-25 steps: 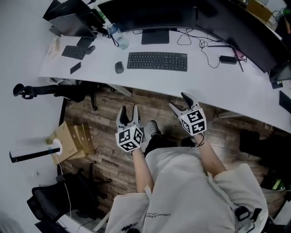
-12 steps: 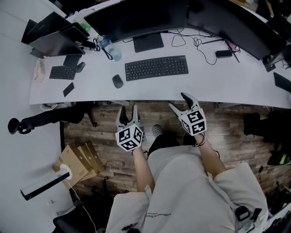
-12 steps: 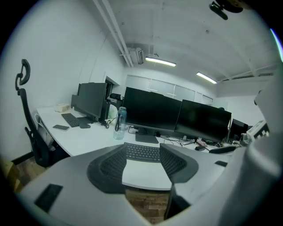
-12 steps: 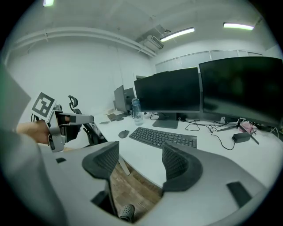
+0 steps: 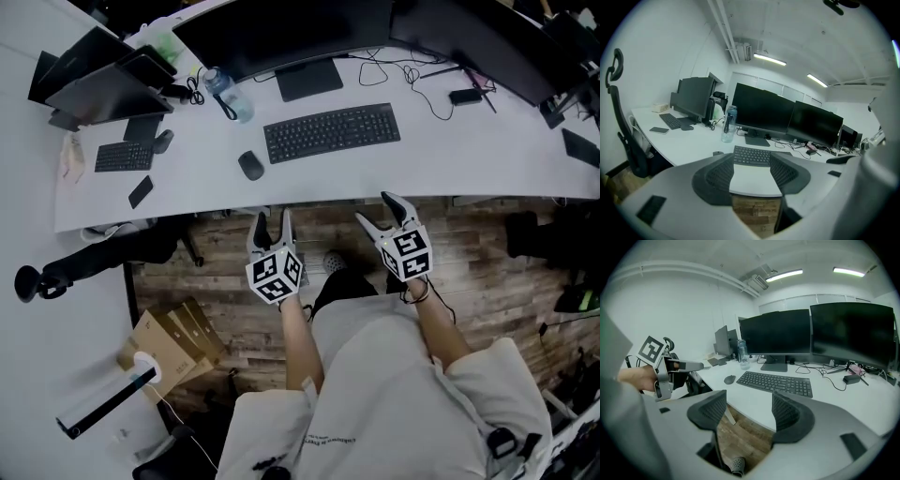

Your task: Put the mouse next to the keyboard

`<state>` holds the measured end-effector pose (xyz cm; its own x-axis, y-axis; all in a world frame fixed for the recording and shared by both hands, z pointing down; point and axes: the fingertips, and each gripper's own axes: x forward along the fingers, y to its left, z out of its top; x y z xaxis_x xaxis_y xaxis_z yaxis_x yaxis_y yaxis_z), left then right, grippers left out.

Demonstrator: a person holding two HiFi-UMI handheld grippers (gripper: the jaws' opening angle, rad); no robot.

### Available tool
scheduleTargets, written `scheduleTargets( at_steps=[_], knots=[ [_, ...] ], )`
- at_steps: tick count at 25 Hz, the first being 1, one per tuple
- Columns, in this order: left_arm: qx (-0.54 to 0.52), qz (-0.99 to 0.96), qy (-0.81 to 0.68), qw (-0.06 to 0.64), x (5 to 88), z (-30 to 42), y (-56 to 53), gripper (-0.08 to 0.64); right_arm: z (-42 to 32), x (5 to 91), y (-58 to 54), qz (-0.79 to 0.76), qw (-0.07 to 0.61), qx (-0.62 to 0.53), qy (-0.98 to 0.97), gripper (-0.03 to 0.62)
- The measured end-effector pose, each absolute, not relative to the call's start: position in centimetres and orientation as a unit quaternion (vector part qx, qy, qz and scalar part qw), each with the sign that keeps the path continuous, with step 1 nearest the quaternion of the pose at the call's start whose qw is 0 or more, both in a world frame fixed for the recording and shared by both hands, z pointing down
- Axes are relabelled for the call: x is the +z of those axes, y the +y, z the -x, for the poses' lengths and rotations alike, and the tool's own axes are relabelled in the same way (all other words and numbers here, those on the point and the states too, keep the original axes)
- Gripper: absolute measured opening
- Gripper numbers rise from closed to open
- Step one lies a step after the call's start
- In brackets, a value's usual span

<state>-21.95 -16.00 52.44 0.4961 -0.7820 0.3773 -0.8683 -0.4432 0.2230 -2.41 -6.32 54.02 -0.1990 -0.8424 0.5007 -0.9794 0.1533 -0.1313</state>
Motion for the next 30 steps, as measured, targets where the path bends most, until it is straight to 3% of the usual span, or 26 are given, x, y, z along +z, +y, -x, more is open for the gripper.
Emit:
scheduleTargets(
  at_steps=[8, 16, 30],
  knots=[
    [0.112, -0.841, -0.491, 0.197, 53.2, 23.6, -17.2, 0.228, 4.8, 54.0, -8.8, -0.615, 0.162, 0.210, -0.742, 0.313],
    [0.112, -0.845, -0.488, 0.186, 53.3, 24.1, -19.5, 0.023, 8.2, 54.0, -15.1, -0.596, 0.161, 0.200, -0.761, 0.313],
    [0.126, -0.840, -0.490, 0.197, 55.2, 25.5, -27.4, 0.021, 15.3, 60.1, -29.2, -0.536, 0.189, 0.239, -0.787, 0.314]
  ],
)
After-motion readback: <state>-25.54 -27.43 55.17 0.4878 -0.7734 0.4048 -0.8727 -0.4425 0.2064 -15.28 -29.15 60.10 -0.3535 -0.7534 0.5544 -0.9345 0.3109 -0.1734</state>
